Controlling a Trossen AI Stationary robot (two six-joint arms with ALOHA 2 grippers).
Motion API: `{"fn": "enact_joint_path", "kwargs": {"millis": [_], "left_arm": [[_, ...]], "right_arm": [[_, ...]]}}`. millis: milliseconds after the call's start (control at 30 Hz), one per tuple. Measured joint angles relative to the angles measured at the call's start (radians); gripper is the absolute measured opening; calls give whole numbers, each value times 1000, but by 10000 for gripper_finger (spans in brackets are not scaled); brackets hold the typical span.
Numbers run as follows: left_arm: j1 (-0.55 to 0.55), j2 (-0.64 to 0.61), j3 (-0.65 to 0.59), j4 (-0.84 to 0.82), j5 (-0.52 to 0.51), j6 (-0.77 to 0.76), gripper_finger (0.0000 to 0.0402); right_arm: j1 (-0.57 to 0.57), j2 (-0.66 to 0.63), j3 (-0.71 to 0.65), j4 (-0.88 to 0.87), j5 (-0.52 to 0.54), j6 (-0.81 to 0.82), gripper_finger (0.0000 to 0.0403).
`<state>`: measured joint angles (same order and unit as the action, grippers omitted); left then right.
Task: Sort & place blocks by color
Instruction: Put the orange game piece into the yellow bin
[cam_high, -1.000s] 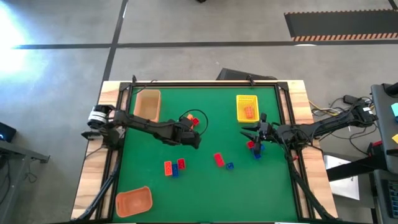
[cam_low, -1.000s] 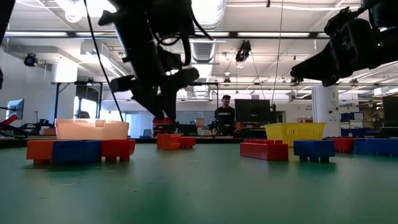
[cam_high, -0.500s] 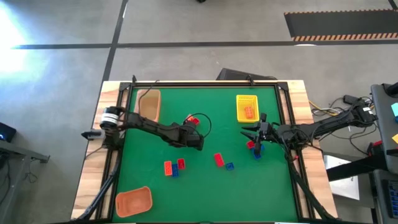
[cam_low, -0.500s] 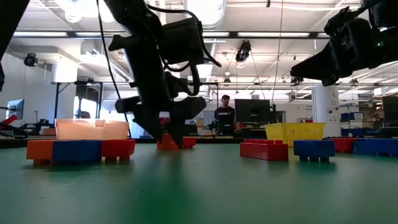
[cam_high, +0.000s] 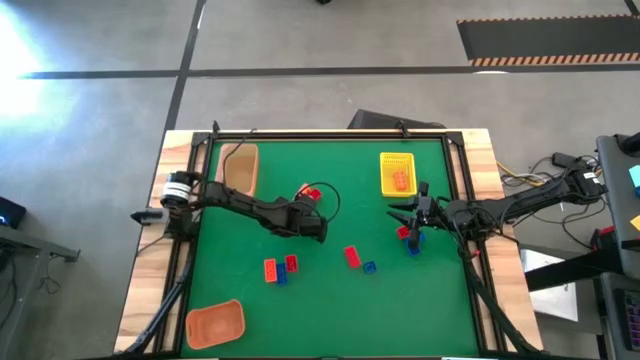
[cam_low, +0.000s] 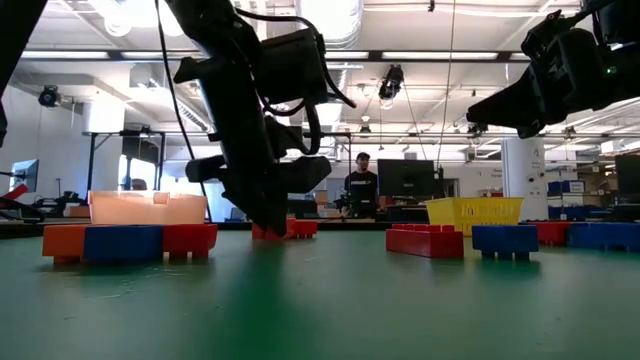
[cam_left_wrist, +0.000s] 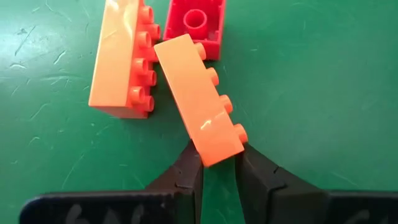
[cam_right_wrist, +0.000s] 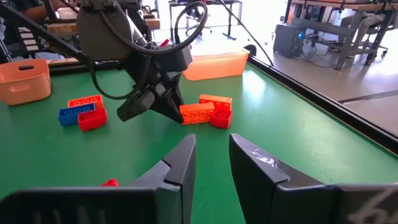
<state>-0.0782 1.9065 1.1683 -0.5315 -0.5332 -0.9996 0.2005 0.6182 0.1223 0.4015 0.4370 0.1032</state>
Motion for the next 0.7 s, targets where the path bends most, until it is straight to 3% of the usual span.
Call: {"fn": "enact_joint_path", "kwargs": {"millis": [133,267,400,567,700], "left_arm": [[-21,-34,5,1,-11,43,48],[-59,-101,3,17,-71,119,48],[-125,-181,-1,124,-139,315,48],[-205,-264,-65,452,-154,649,48],[-243,-314,-190,778,-92,853,48]], "right_arm": [[0,0,0,1,-3,-1,82],[1,1,0,38,-74,2,91],[1,6,0,117,-134,8,122],[0,6,0,195,-199,-22,178],[8,14,-2,296,-333,-82,215]]}}
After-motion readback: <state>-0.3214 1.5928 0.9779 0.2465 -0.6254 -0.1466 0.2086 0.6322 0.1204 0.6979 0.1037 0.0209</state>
